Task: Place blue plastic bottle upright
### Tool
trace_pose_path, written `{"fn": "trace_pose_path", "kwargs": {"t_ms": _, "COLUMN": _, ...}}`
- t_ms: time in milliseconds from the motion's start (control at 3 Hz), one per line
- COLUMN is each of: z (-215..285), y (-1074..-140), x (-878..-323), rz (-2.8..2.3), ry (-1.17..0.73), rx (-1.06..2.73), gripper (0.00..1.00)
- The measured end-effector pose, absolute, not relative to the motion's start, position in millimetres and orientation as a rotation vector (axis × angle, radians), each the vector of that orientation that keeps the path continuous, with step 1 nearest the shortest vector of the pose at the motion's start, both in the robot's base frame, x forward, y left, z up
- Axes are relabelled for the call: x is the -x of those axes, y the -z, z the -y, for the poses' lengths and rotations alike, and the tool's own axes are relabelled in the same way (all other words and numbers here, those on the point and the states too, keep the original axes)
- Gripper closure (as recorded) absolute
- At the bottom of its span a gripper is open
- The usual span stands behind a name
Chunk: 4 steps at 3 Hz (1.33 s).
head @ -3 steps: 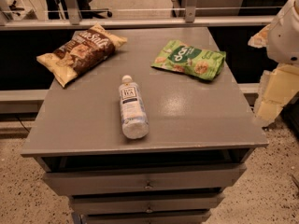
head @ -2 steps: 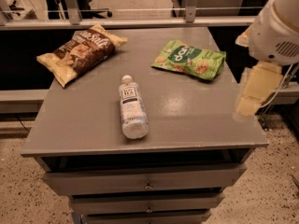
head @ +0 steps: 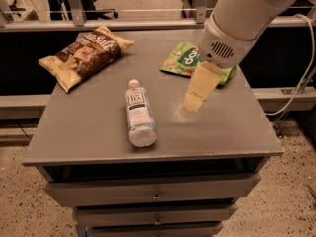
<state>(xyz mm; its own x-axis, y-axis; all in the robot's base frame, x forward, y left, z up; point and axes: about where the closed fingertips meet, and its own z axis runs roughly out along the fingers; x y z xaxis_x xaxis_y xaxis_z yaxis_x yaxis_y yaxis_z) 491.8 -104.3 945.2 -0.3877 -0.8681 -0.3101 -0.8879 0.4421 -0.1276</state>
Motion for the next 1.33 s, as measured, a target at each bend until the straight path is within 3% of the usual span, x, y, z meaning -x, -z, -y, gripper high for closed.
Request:
{"fn": "trace_pose_path", "kwargs": {"t_ms": 667, "z": 101.0, "y": -946.3, "x": -492.3, "rz": -2.436, "ry": -0.108, "rx": 1.384, "gripper": 0.00}}
{"fn": "trace_pose_path", "kwargs": {"t_ms": 1000, "z": 79.1, "y": -947.1, "x": -493.5, "rz": -2.434, "ry": -0.108, "rx": 1.372, "gripper": 0.00}}
{"fn": "trace_pose_path", "kwargs": {"t_ms": 1333, "z": 24.1, "y": -934.8, "x": -503.6, "rz": -2.470, "ry": -0.131, "rx": 1.353, "gripper": 0.00}}
